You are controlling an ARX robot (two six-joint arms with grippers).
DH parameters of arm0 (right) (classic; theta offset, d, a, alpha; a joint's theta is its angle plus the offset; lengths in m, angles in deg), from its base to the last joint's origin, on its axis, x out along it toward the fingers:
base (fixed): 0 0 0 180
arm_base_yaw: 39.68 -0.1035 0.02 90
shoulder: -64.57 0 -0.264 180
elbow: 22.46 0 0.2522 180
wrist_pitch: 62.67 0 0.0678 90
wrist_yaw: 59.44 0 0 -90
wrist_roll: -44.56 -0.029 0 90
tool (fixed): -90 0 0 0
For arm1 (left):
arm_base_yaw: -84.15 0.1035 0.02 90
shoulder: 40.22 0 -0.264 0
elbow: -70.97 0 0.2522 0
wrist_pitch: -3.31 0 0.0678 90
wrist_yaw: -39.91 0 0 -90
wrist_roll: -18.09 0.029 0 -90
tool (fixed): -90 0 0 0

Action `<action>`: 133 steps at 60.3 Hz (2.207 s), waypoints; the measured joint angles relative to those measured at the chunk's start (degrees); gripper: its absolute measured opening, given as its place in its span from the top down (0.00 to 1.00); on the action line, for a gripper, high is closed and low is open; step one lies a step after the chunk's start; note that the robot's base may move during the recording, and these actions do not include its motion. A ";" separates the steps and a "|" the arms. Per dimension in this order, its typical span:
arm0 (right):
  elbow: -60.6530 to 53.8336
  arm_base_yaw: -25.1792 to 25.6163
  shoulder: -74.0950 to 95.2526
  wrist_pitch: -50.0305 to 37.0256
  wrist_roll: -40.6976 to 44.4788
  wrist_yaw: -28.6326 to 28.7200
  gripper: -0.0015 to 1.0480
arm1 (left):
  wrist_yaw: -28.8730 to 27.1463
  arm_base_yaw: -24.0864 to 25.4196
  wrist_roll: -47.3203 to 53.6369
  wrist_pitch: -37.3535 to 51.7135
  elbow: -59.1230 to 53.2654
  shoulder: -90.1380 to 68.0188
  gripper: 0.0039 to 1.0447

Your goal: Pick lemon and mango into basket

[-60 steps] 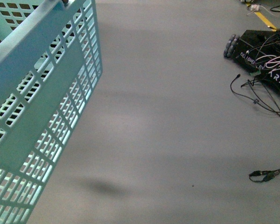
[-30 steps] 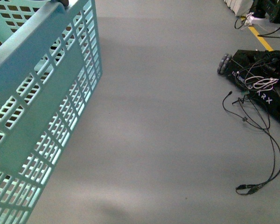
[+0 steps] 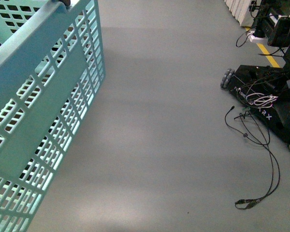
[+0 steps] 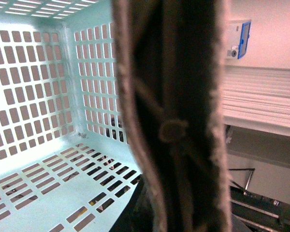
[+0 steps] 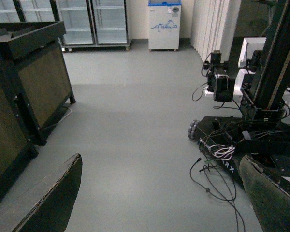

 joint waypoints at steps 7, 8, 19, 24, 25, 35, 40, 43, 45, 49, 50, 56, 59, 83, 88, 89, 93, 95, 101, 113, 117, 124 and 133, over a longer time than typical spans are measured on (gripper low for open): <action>0.00 0.00 0.00 0.00 -0.02 0.00 0.08 | -0.02 0.00 0.04 0.00 0.00 0.00 0.96; 0.00 0.00 0.00 0.00 -0.02 0.00 0.08 | -0.02 0.00 0.04 0.00 0.00 0.00 0.96; 0.00 0.00 0.00 0.00 -0.04 0.00 0.08 | -0.02 0.00 0.02 0.00 0.00 0.00 0.96; 0.00 0.00 0.00 0.00 -0.02 -0.02 0.08 | 0.00 0.00 0.04 0.00 0.00 0.00 0.96; 0.00 0.00 0.00 0.00 -0.02 -0.02 0.08 | -0.02 0.00 0.04 0.00 0.00 0.00 0.96; 0.00 0.00 0.00 0.00 -0.02 0.00 0.08 | -0.02 0.00 0.04 0.00 0.04 0.04 0.96; 0.00 0.00 0.00 -0.02 -0.02 0.02 0.08 | -0.04 0.00 0.04 0.00 0.04 0.11 0.96; 0.00 0.00 0.00 -0.02 -0.02 -0.07 0.08 | 0.00 0.00 0.00 0.00 0.04 0.13 0.96; 0.00 -0.02 0.00 -0.02 -0.02 -0.15 0.08 | -0.02 0.00 -0.09 0.00 0.04 0.13 0.96; 0.00 -0.02 0.00 0.00 -0.02 -0.24 0.08 | 0.31 -0.26 -0.02 0.00 0.11 0.37 0.96; 0.00 -0.02 0.00 0.00 -0.02 -0.24 0.08 | 0.52 -0.35 0.00 0.00 0.11 0.44 0.96; 0.00 -0.02 -0.02 -0.02 -0.02 -0.22 0.08 | 1.03 -0.42 -0.61 0.00 0.09 0.39 0.96; 0.00 0.00 0.00 0.00 -0.02 -0.17 0.08 | 0.81 -0.42 -0.52 0.00 0.11 0.39 0.96; 0.00 -0.02 -0.07 -0.07 -0.02 0.02 0.08 | -0.04 -0.17 0.07 -0.04 0.11 0.35 0.96; 0.00 -0.02 0.04 -0.02 -0.02 -0.02 0.08 | 0.02 -0.17 0.02 -0.04 0.11 0.42 0.96; 0.00 -0.02 0.02 -0.02 -0.02 -0.02 0.08 | 0.02 -0.17 0.04 -0.04 0.11 0.42 0.96; 0.00 -0.02 0.02 0.00 -0.02 0.02 0.08 | 0.09 -0.20 0.04 -0.04 0.11 0.42 0.96; 0.00 -0.02 0.02 -0.02 -0.02 -0.04 0.08 | 0.13 -0.17 0.00 -0.04 0.11 0.44 0.96; 0.00 -0.02 0.02 0.00 -0.02 0.02 0.08 | -0.02 -0.17 0.04 -0.04 0.11 0.42 0.96; 0.00 -0.02 0.02 0.00 -0.02 -0.07 0.08 | 0.00 -0.17 0.07 -0.04 0.11 0.42 0.96; 0.00 -0.02 0.00 0.00 -0.02 -0.02 0.08 | 0.02 -0.17 0.02 -0.04 0.11 0.42 0.96; 0.00 -0.02 0.00 0.00 -0.02 -0.02 0.08 | 0.02 -0.17 0.04 -0.04 0.11 0.42 0.96; 0.00 -0.02 0.00 0.00 -0.02 -0.04 0.08 | -0.02 -0.17 0.04 -0.04 0.11 0.42 0.96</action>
